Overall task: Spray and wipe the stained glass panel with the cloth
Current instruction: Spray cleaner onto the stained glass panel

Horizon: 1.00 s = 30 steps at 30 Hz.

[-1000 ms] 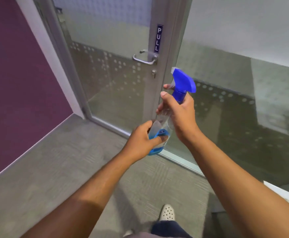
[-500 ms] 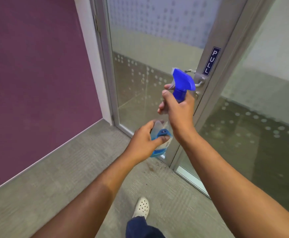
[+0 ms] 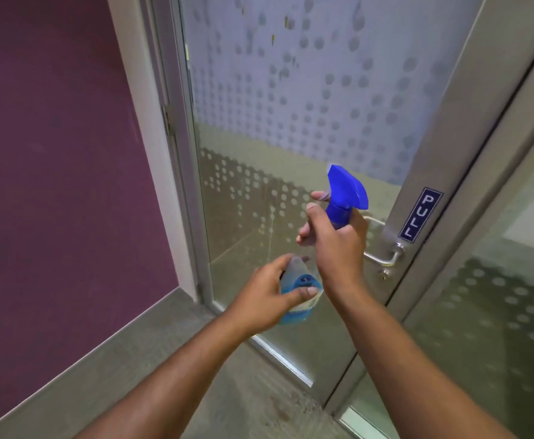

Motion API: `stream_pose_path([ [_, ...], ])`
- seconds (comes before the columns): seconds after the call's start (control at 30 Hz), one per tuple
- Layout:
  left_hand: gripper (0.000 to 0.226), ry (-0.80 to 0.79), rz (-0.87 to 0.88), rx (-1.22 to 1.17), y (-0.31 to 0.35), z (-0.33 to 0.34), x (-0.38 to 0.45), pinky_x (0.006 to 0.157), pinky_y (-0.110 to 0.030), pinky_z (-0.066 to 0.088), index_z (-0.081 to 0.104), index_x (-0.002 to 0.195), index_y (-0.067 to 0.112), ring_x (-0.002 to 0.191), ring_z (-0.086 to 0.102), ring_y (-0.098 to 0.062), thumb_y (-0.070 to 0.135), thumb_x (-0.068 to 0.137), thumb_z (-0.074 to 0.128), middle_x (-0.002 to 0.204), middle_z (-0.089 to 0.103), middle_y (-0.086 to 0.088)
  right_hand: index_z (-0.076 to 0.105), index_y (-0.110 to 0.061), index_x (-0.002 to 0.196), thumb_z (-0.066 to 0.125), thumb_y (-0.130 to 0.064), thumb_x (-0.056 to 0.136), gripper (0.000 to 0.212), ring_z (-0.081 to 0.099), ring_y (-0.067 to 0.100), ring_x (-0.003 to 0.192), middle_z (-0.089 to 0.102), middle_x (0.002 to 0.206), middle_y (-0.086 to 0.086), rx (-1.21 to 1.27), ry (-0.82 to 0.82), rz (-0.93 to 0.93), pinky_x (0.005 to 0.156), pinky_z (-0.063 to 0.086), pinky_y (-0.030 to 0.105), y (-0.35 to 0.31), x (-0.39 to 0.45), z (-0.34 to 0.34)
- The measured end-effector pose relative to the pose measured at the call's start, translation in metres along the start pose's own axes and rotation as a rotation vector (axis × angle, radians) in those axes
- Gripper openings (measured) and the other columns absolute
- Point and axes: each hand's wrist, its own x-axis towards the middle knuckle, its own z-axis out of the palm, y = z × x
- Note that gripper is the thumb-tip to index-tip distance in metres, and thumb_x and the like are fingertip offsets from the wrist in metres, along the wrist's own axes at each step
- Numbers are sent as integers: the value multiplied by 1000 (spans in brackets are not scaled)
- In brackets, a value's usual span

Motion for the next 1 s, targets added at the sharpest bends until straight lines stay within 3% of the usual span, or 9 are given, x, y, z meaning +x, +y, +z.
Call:
stream_pose_path([
  [0.1,48,-2,53,20,9,-15,42,102,-48,60,66,135,10,113,77,-30,13,91,85,119,79,-13,69,-24,97,66,-11,94,14,59,14,49,61,52,-3,5,14,-40,57,57,35,-4,35,14],
  [0.23,47,-26,108,42,22,-34,92,99,-42,61,67,133,10,109,77,-28,9,90,85,118,79,-12,68,-26,95,66,-12,91,15,60,13,49,63,53,-5,4,49,-99,56,57,34,-11,78,32],
  [0.37,39,-74,169,44,24,-54,138,85,-30,58,67,112,31,87,71,-5,7,88,86,98,76,5,68,-24,98,66,-14,91,13,61,14,51,63,54,-3,-12,91,-135,56,56,30,-10,111,49],
  [0.47,41,-122,221,54,23,-71,169,78,-22,52,65,100,40,79,67,2,8,86,87,87,72,15,69,-23,101,66,-14,91,14,63,16,55,64,57,-4,-48,123,-164,61,58,37,-8,131,64],
  [0.53,40,-163,266,37,24,-85,189,84,-34,58,68,105,36,83,69,-6,9,83,88,91,74,11,69,-23,103,66,-14,92,15,63,17,55,63,56,-2,-78,160,-194,62,57,37,-8,143,75],
  [0.63,44,-242,359,17,30,-111,219,96,-50,63,71,120,22,94,78,-18,13,80,88,101,79,3,70,-29,103,66,-17,92,16,64,17,55,63,57,-1,-121,220,-256,61,55,27,-12,160,96],
  [0.77,47,-317,502,31,38,-150,261,92,-52,63,71,123,22,98,78,-30,17,79,89,104,80,-4,70,-32,102,67,-15,94,19,65,18,54,63,59,1,-196,323,-329,57,53,20,-22,182,135],
  [0.9,55,-440,602,75,56,-195,300,99,-45,61,73,126,22,103,79,-16,25,75,94,110,82,1,70,-35,100,66,-19,91,18,65,16,53,63,59,2,-253,391,-398,53,52,22,-38,207,176],
  [1.0,80,-529,795,239,73,-240,327,113,-32,52,69,137,29,123,68,4,46,65,99,130,76,18,69,-32,97,65,-15,92,18,63,17,49,63,54,3,-329,434,-477,49,52,23,-53,223,201],
])
